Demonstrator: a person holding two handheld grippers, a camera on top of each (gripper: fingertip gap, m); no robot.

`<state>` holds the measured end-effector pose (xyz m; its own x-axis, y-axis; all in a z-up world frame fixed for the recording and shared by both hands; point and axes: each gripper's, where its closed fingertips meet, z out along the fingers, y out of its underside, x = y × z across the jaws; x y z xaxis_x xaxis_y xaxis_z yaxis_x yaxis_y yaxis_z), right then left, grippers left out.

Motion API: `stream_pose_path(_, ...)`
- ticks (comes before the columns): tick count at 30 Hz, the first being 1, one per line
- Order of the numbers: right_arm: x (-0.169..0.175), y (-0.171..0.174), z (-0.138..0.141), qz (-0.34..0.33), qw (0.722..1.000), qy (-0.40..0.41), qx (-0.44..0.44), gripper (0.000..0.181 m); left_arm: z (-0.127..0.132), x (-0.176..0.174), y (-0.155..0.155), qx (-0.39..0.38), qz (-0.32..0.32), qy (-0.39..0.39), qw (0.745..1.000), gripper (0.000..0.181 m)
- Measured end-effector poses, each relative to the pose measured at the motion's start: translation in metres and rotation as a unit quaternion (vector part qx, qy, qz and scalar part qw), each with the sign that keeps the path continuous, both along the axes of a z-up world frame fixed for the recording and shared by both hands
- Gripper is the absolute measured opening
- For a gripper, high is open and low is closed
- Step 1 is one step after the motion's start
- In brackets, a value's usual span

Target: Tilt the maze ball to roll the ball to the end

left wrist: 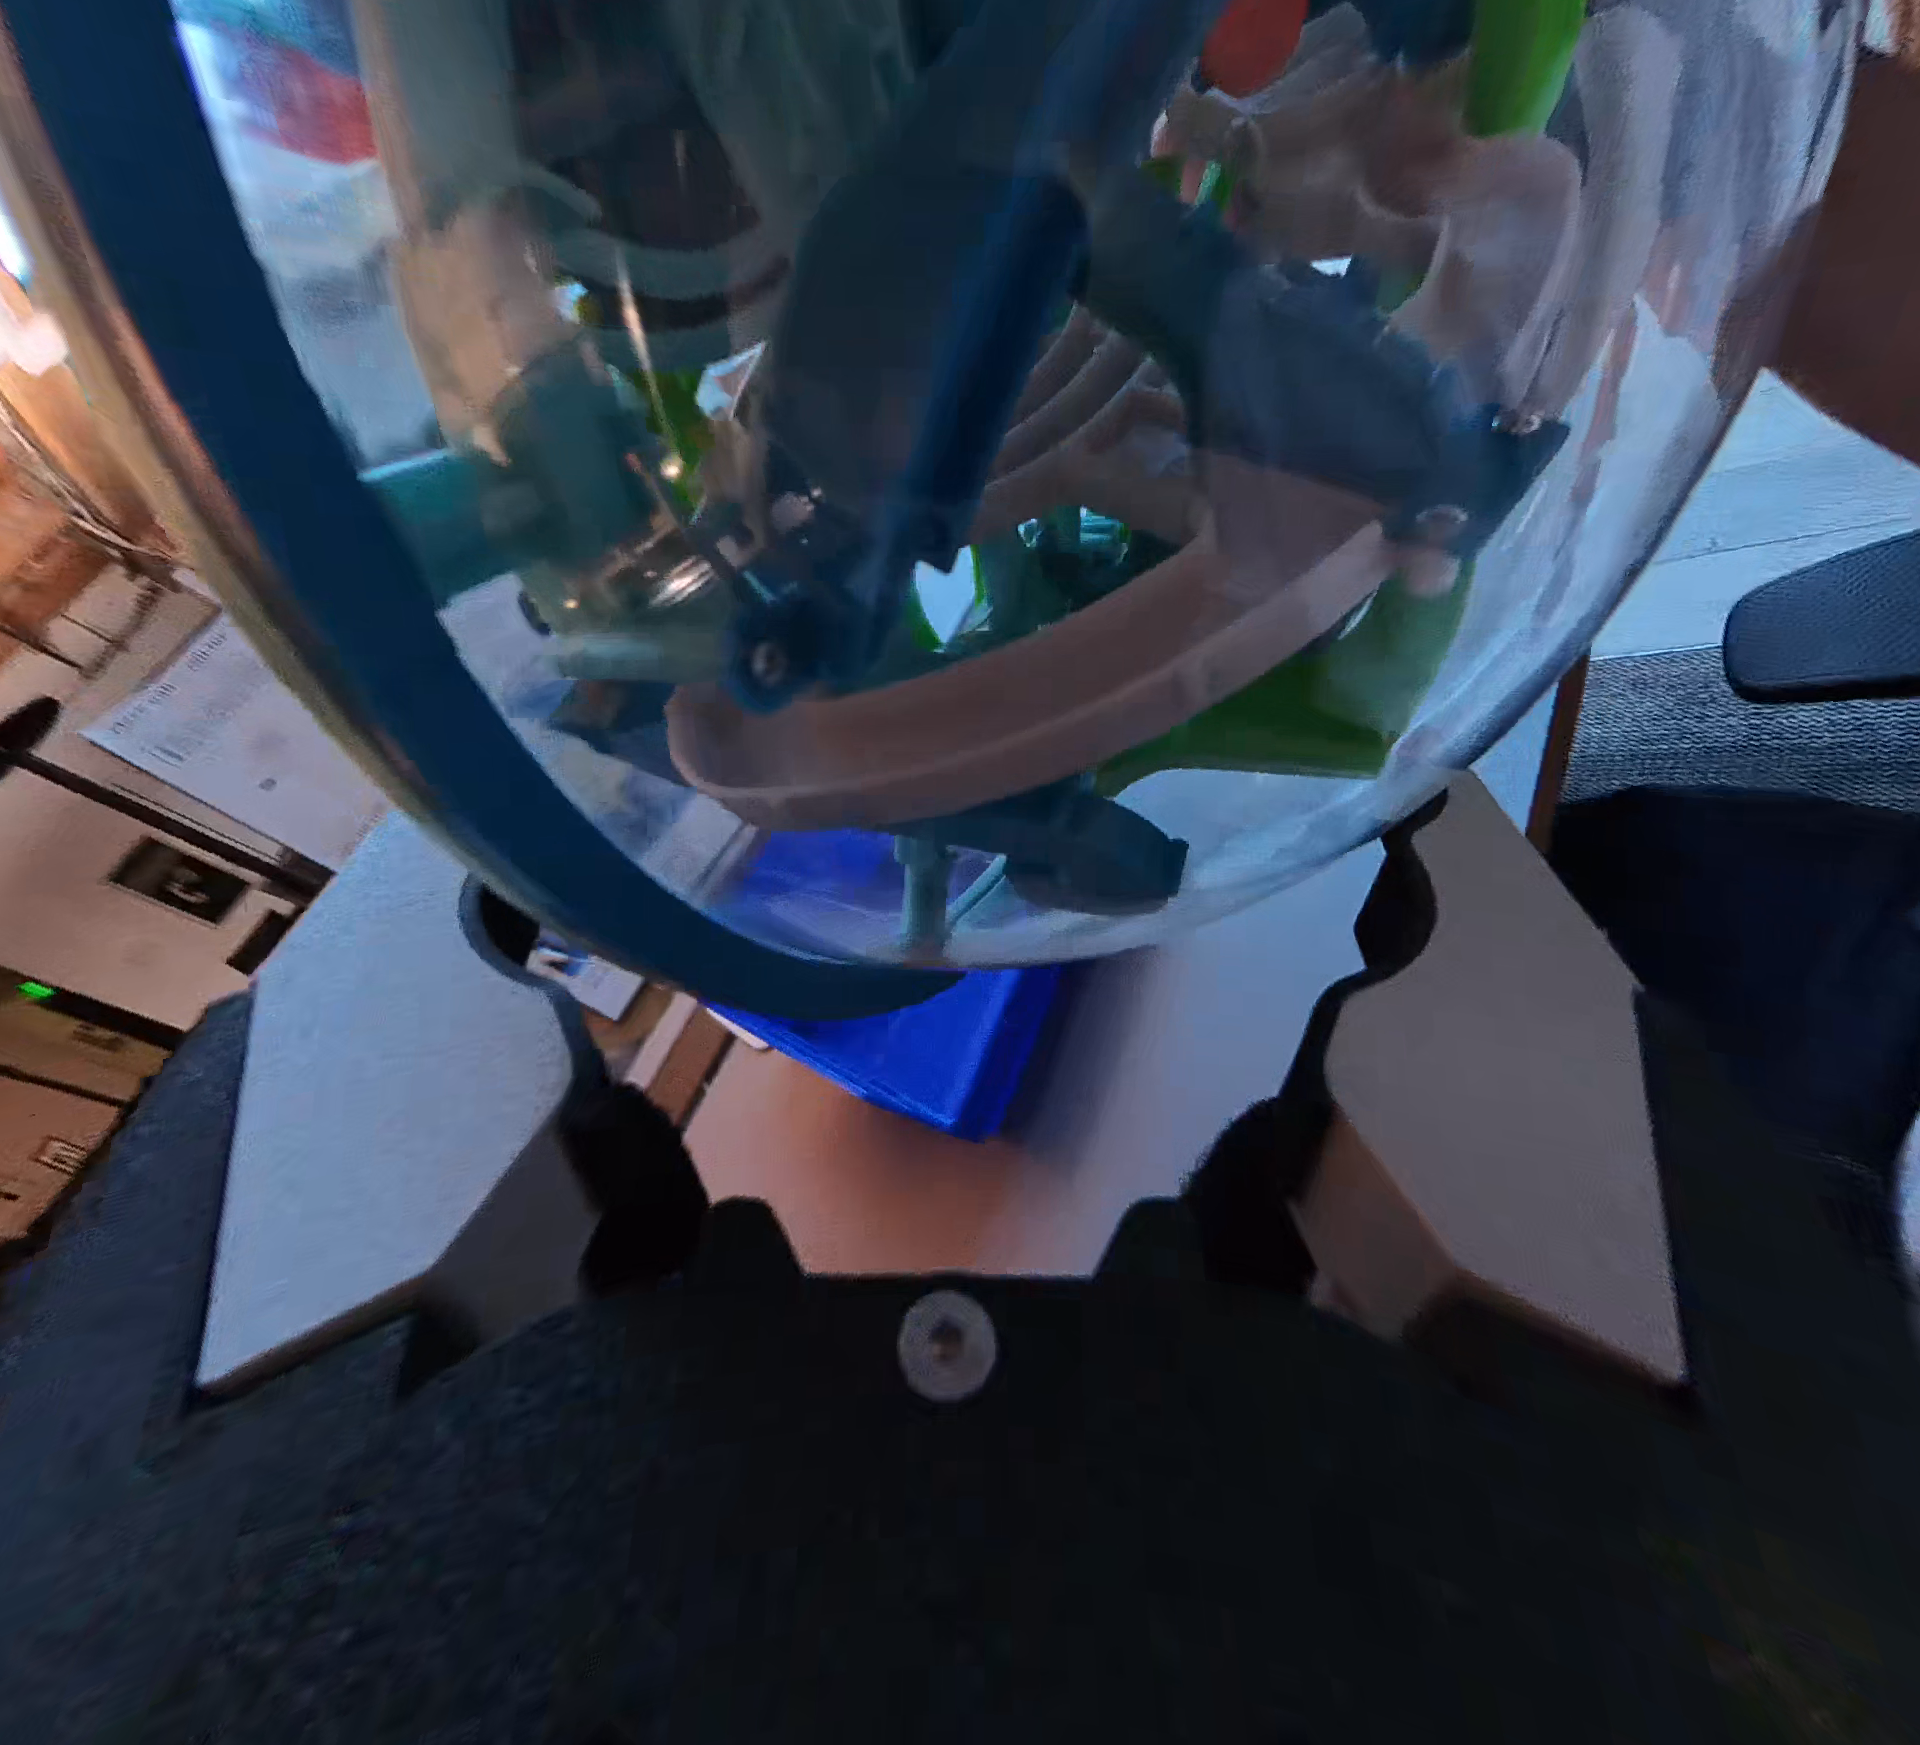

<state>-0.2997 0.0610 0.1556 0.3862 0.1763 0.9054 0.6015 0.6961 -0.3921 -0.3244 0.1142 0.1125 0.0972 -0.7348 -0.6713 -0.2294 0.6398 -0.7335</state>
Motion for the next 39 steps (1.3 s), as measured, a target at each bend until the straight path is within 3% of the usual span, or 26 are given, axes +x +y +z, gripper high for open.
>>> stream_pose_path(5, -0.004, -0.012, 0.003, -0.057, 0.996, -0.045, 0.055, 0.154, 0.007, -0.006, -0.003, 0.068, 0.042, 0.004, 0.997, 0.158)
stream_pose_path(7, -0.005, -0.015, 0.003, -0.065, 0.996, -0.045, 0.052, 0.154, 0.007, -0.005, -0.007, 0.068, 0.032, -0.004, 0.997, 0.158)
stream_pose_path(11, -0.006, -0.016, 0.002, -0.059, 0.998, -0.027, 0.026, 0.154, 0.004, -0.005, -0.010, 0.040, 0.010, 0.005, 0.999, 0.158)
stream_pose_path(15, -0.003, -0.011, 0.004, -0.011, 0.996, 0.054, -0.065, 0.154, 0.007, -0.004, -0.020, -0.045, -0.045, -0.007, 0.998, 0.159)
stream_pose_path(23, 0.007, 0.011, 0.006, 0.042, 0.962, 0.184, -0.195, 0.154, 0.023, 0.001, -0.018, -0.168, -0.098, -0.058, 0.979, 0.159)
stream_pose_path(39, -0.001, 0.001, 0.010, 0.024, 0.975, 0.160, -0.153, 0.155, 0.015, -0.001, -0.020, -0.171, -0.124, -0.040, 0.977, 0.159)
